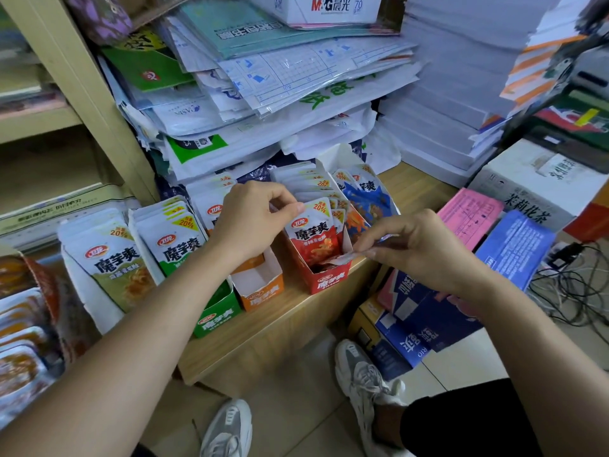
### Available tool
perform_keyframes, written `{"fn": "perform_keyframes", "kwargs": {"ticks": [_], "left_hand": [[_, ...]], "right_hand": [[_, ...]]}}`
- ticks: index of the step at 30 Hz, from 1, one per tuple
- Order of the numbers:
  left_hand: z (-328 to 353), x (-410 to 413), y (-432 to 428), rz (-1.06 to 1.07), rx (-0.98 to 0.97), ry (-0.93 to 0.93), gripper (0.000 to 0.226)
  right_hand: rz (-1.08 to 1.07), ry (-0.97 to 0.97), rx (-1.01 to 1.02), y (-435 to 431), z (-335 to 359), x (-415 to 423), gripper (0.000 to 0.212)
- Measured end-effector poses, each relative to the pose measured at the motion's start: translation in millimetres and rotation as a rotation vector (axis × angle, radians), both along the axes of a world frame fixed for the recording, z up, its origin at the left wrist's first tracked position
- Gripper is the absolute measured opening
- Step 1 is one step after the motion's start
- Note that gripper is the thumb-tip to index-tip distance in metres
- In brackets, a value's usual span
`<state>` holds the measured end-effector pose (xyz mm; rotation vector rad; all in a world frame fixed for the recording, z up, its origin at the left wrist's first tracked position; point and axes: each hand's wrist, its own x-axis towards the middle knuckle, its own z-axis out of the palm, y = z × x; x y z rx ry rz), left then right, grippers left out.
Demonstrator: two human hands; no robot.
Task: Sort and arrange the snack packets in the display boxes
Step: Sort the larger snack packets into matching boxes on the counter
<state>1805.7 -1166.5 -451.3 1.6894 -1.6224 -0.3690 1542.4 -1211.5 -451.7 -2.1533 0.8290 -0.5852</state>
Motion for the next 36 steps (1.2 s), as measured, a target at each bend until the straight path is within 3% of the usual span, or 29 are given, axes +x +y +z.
{"fn": "perform_keyframes", "kwargs": {"ticks": [11,16,19,21,23,26,31,34,36], "left_hand": [[3.1,-28.0,10.2,0.093,-0.102,0.228,0.017],[-5.5,-29.3,7.4,0.087,0.083,0.25,0.017],[2.1,-15.6,5.7,-0.052,0.206,0.37,0.002],[9.1,-5.4,8.8,-0.212,0.247,0.329,0.019],[11.5,0.8,13.4,-0.318,0.253,0.206,0.03],[6.3,-0.2,19.6,-0.342,0.227,0.169,0.028],[0.0,5.7,21.0,-0.259,0.092,0.182,0.015],[-6.4,11.7,12.5,-0.1,-0.072,0.177,0.03],[-10.9,9.9,6.9,-0.106,-0.08,0.093,0.043]], "right_hand": [[0.05,0.045,-0.005,2.8,-5.8,5.5,0.016],[-0.029,-0.088,-0.006,3.8,-5.0,5.3,0.014],[-0.157,-0.192,-0.037,0.5,-2.5,7.6,0.012],[-0.178,-0.235,-0.038,-1.9,-2.4,10.3,0.014],[-0.168,-0.201,-0.025,-3.6,-4.8,14.6,0.029],[-0.118,-0.125,-0.119,-1.5,-9.5,25.2,0.045],[-0.067,-0.047,-0.233,1.7,-15.3,29.3,0.031],[-0.078,-0.051,-0.183,3.7,-15.9,26.5,0.017],[-0.095,-0.052,-0.166,5.3,-15.1,26.2,0.015]]}}
